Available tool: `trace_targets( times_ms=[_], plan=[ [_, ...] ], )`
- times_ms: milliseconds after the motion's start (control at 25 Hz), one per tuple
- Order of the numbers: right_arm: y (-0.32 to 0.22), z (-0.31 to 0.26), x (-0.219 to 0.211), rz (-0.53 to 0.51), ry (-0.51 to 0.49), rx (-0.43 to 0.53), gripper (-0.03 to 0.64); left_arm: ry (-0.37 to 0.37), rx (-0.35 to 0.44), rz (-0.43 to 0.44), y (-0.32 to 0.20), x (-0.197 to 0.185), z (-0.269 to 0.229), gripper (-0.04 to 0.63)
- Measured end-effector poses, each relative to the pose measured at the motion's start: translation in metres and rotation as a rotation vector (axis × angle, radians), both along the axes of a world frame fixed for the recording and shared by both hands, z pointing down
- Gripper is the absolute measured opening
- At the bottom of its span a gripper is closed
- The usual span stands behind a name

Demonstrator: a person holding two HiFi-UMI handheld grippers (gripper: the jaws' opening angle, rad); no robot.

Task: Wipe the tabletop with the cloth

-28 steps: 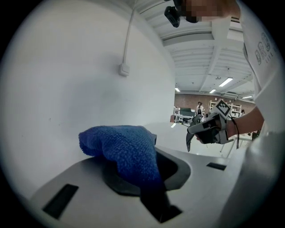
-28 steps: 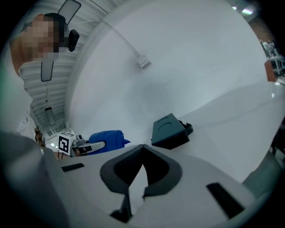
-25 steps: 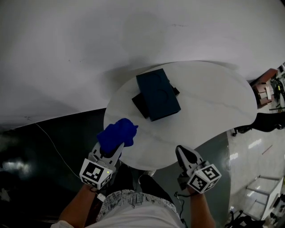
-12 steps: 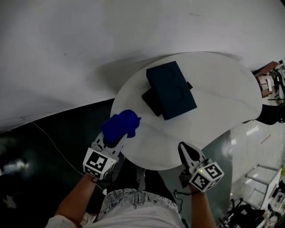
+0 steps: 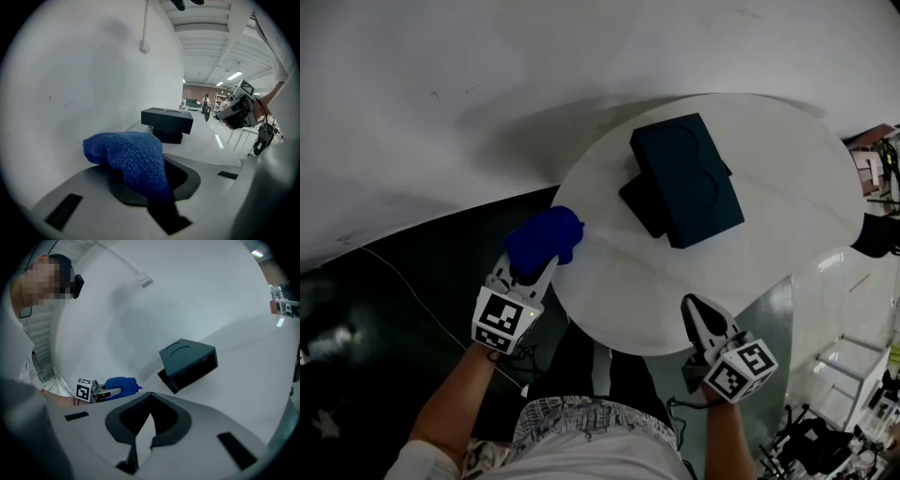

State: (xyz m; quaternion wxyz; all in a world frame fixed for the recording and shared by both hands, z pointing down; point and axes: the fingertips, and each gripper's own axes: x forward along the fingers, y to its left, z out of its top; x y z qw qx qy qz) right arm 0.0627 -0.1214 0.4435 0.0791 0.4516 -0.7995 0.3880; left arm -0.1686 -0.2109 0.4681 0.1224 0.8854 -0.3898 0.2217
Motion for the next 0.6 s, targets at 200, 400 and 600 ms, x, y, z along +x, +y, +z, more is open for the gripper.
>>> trace_targets(
  times_ms=[200, 400, 600],
  plan=[
    [0.006, 0.013, -0.002, 0.005, 0.009, -0.027, 0.006, -0.116, 0.05, -0.042, -0.016, -0.02, 0.012, 0.077],
    [0.013, 0.02, -0.002, 0.011, 0.011, -0.047, 0.006, -0.182, 0.035, -0.018, -0.017, -0.018, 0.039, 0.077],
    [0.021, 0.03, 0.005, 0.02, 0.013, -0.073, 0.006, -0.202, -0.023, 0.026, -0.006, 0.0, 0.072, 0.077]
  ],
)
